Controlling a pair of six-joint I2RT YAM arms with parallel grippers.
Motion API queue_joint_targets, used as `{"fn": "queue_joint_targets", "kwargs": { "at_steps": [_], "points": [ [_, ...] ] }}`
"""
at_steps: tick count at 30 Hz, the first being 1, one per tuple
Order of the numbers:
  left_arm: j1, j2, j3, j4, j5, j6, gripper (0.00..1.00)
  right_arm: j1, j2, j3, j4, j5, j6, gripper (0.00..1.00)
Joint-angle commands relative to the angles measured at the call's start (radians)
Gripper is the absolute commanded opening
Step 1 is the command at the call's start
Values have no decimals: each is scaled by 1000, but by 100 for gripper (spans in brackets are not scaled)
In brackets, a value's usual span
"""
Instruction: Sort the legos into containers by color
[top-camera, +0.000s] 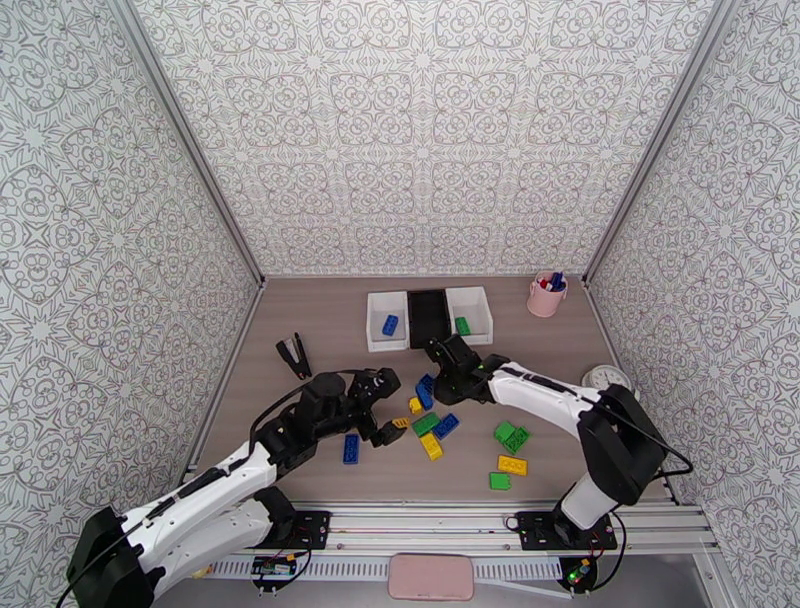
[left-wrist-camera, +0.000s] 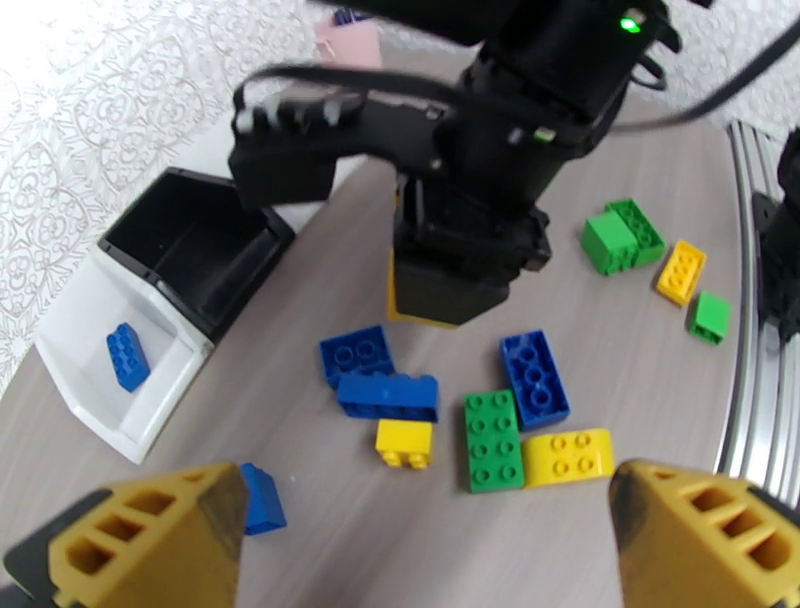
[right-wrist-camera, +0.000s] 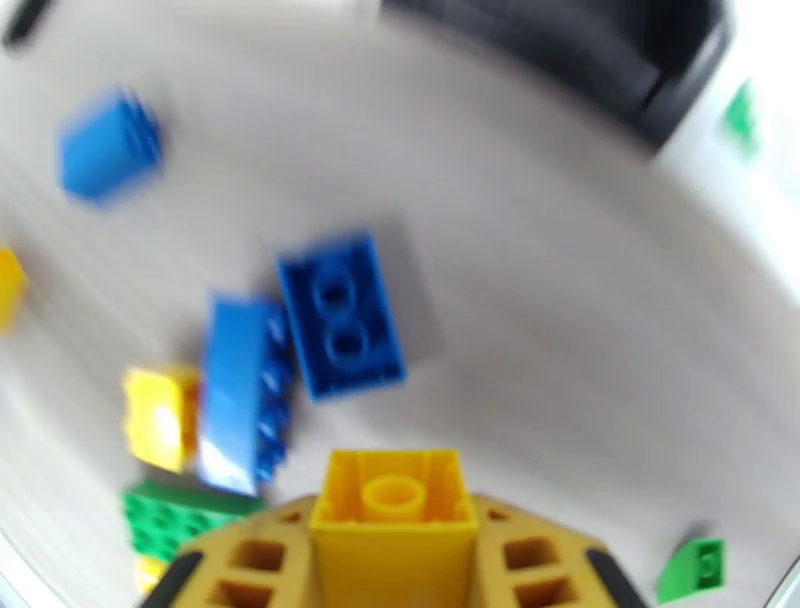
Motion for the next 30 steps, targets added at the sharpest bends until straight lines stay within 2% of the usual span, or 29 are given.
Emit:
{"fn": "queue_joint_targets", "kwargs": {
  "at_steps": [1, 7, 16, 20, 25, 30],
  "points": [
    [-12, -22, -20, 86, -67, -76, 100, -11, -44, -24, 160, 52, 35, 17],
    [-37, -56, -45, 161, -190, -165, 100, -63, 17, 42, 320, 39, 40, 14],
    [-41, -25, -43, 211, -268, -182, 100, -164, 292, 248, 487, -3, 8, 11],
    [-40, -21, -42, 202, -276, -184, 100, -196, 424, 359, 504, -46, -24, 11],
    [-41, -43, -41, 154, -307, -189, 100, -204, 533, 489, 468, -40, -78, 13],
    [-41, -64, -55, 134, -353, -210, 100, -208, 541, 513, 461, -43, -89, 20]
  ]
}}
